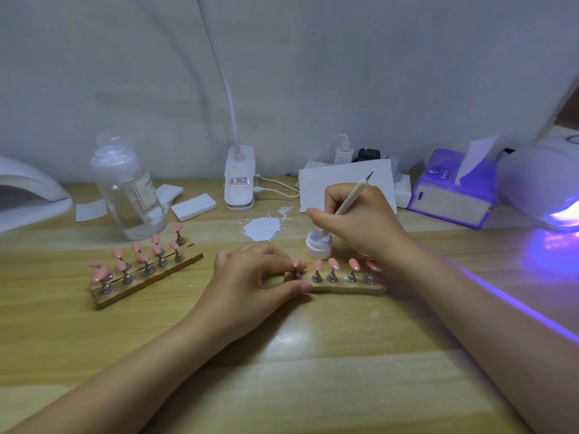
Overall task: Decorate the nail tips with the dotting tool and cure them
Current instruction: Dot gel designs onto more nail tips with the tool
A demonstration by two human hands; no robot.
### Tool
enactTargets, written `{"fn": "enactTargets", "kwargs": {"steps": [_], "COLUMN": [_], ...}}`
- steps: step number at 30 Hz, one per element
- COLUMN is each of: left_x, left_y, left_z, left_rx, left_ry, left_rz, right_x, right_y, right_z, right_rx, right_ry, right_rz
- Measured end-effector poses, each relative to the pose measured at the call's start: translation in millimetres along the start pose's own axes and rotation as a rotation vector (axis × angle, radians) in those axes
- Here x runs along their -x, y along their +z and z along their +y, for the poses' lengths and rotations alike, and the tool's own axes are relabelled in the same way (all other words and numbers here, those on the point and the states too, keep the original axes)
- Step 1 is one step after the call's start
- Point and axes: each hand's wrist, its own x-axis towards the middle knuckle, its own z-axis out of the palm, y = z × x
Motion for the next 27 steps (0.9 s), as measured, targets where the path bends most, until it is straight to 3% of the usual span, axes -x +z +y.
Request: {"fn": "enactTargets", "kwargs": {"steps": [9,14,21,25,27], "left_x": [-1,0,4,3,6], "left_y": [-1,-1,0,-6,-4], "left_z": [-2,-1,2,15,22], "left_rx": [0.066,0.097,-0.034,0.091,0.208], "left_ry": [-0.063,-0.057,0.193,0.278,0.253], "left_rz": [0.007,0.020,0.060,0.159,0.122], "right_x": [2,-3,20,51,64], "right_y": [-2,-20,-45,-52,-54], "right_z": [-4,-23,-42,-39,-36], "right_rx": [-0.079,-0.328,-0.695,-0.813,-0.821], "right_ry": [0.075,0.157,0.410,0.413,0.420], "right_rz": [-0.017,0.156,0.070,0.055,0.066]}}
